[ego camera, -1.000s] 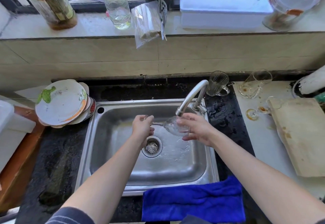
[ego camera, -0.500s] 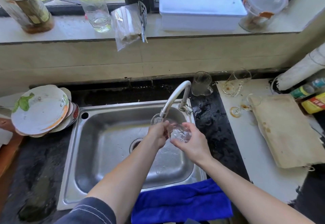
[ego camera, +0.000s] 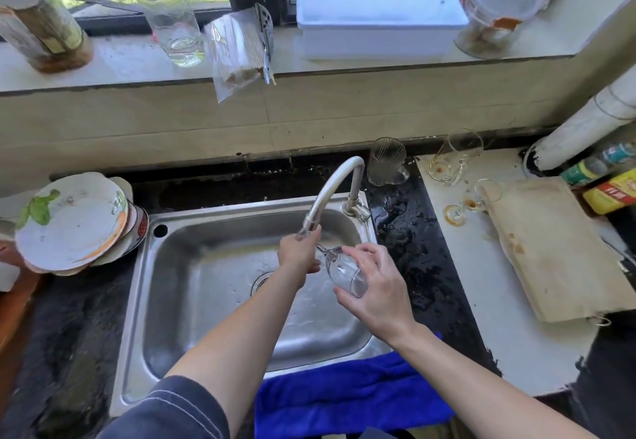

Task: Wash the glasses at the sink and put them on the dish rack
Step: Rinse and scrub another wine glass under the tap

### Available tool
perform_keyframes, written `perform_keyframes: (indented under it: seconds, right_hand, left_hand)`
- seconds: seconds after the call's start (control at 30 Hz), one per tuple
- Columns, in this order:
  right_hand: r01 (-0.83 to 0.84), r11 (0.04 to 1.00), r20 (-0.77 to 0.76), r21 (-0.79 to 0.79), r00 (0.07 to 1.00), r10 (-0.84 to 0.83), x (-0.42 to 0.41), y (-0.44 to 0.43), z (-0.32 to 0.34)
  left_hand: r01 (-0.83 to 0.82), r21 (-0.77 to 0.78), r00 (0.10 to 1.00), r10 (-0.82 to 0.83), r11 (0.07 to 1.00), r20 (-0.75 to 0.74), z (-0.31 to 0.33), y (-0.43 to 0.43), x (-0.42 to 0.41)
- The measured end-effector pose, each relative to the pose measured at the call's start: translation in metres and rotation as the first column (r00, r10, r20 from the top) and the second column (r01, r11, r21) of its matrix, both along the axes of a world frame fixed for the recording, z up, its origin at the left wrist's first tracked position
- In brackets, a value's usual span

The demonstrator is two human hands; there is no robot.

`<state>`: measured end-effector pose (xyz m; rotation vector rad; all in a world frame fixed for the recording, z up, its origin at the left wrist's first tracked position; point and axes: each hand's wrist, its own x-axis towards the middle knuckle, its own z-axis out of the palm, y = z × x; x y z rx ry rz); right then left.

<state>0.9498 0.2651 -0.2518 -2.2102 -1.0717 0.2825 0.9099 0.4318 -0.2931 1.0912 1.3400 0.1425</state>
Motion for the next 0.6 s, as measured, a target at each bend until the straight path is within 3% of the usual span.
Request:
perform_keyframes:
  seconds: [0.1, 0.2, 0.27, 0.37, 0.47, 0.6]
  right_hand:
    - [0.061, 0.998, -0.126, 0.010, 0.990, -0.059, 0.008, -0.001, 0.009]
    - [0.220, 0.975, -0.414, -0.022, 0.886, -0.209, 0.021, 0.000, 0.013]
    - [0.323, 0.946, -0.631, -0.035, 0.727, -0.272, 0.028, 0.001, 0.008]
    - [0.408, 0.906, -0.812, -0.107, 0.490, -0.317, 0.032, 0.007, 0.003]
    - [0.474, 0.841, -0.884, -0.262, 0.232, -0.406, 0.034, 0.015, 0.002]
    - [0.453, 0.775, -0.891, -0.440, -0.113, -0.440, 0.034, 0.019, -0.018]
  left_hand:
    - [0.115, 0.075, 0.987, -0.122, 0.991, 0.101, 0.004, 0.000, 0.002]
    - [0.150, -0.021, 0.977, -0.145, 0.988, 0.156, 0.014, 0.003, 0.002]
    - [0.161, -0.157, 0.973, -0.130, 0.974, 0.192, 0.021, 0.007, -0.001]
    - [0.162, -0.271, 0.972, -0.107, 0.949, 0.210, 0.025, 0.013, -0.010]
    - [0.109, -0.390, 0.960, 0.004, 0.914, 0.279, 0.029, 0.016, -0.018]
    - [0.141, -0.524, 0.851, 0.168, 0.840, 0.498, 0.039, 0.010, -0.024]
